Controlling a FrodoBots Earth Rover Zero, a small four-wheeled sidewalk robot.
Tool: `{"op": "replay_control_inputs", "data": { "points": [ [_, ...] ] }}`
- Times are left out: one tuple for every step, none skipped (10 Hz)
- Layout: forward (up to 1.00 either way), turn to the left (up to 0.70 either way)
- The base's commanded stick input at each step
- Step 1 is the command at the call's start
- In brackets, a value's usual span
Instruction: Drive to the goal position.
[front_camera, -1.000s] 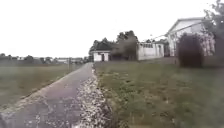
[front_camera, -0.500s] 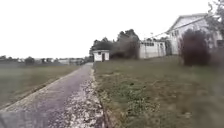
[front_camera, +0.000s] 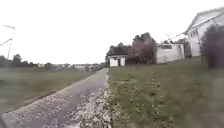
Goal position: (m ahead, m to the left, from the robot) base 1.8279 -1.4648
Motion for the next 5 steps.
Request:
{"op": "replay_control_inputs", "data": {
  "points": [
    [1.0,0.02],
    [0.9,0.02],
    [0.59,0.03],
    [0.11,0.0],
    [0.11,0.0]
  ]
}}
